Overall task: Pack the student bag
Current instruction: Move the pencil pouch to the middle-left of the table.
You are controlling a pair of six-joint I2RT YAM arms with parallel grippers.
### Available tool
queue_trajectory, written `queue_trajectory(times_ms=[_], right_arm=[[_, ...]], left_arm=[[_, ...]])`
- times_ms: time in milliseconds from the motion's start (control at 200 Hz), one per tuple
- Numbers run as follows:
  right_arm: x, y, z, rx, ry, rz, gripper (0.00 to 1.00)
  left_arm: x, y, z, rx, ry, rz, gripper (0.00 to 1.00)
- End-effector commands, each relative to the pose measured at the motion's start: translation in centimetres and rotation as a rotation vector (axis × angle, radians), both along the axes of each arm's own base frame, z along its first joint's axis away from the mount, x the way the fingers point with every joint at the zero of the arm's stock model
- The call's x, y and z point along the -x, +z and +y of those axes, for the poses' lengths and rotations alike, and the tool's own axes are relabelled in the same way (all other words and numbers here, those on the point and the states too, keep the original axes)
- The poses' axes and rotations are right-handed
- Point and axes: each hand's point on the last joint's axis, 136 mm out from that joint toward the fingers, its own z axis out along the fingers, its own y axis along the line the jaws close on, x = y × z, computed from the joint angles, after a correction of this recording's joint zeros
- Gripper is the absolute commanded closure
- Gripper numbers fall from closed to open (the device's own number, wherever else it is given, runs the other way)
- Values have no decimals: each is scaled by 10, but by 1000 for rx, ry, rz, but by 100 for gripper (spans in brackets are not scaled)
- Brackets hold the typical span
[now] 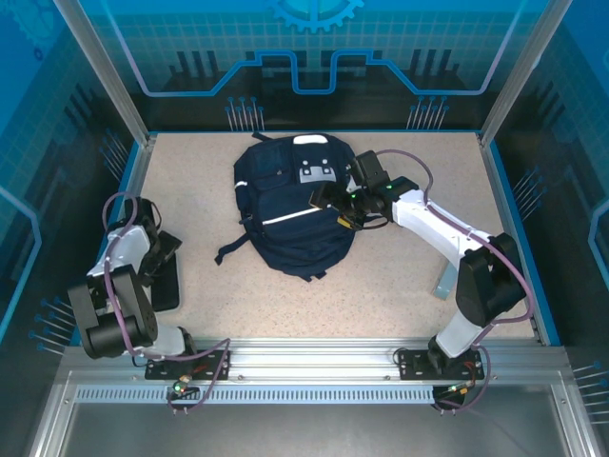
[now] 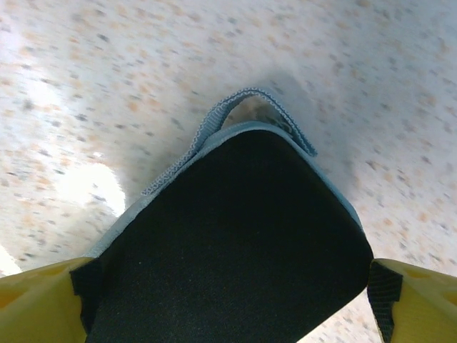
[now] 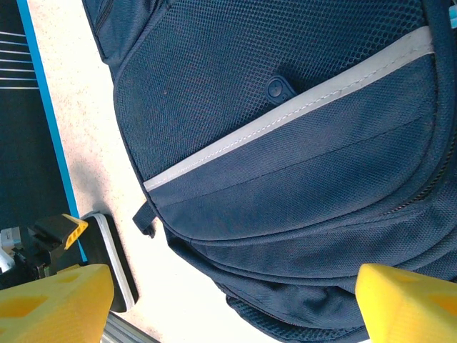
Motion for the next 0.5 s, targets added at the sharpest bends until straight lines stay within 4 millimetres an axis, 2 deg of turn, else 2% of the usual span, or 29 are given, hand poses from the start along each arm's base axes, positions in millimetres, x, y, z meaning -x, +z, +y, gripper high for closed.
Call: queue_trajectory(times_ms=[0, 205, 290, 395, 495], right_arm=[[1, 2, -6, 0, -19, 2, 11], [1, 1, -5, -1, -22, 7, 12], [1, -1, -6, 2, -24, 13, 12], [2, -1, -5, 1, -23, 12, 12], [3, 0, -6, 3, -18, 8, 12]], left_arm=[[3, -15, -54, 221, -87, -8, 7], [-12, 5, -93, 301, -111, -112, 8], [-19, 20, -104, 300, -134, -164, 7], [-23, 37, -102, 263, -176, -180, 5], [-19, 42, -93, 194, -233, -143, 3]])
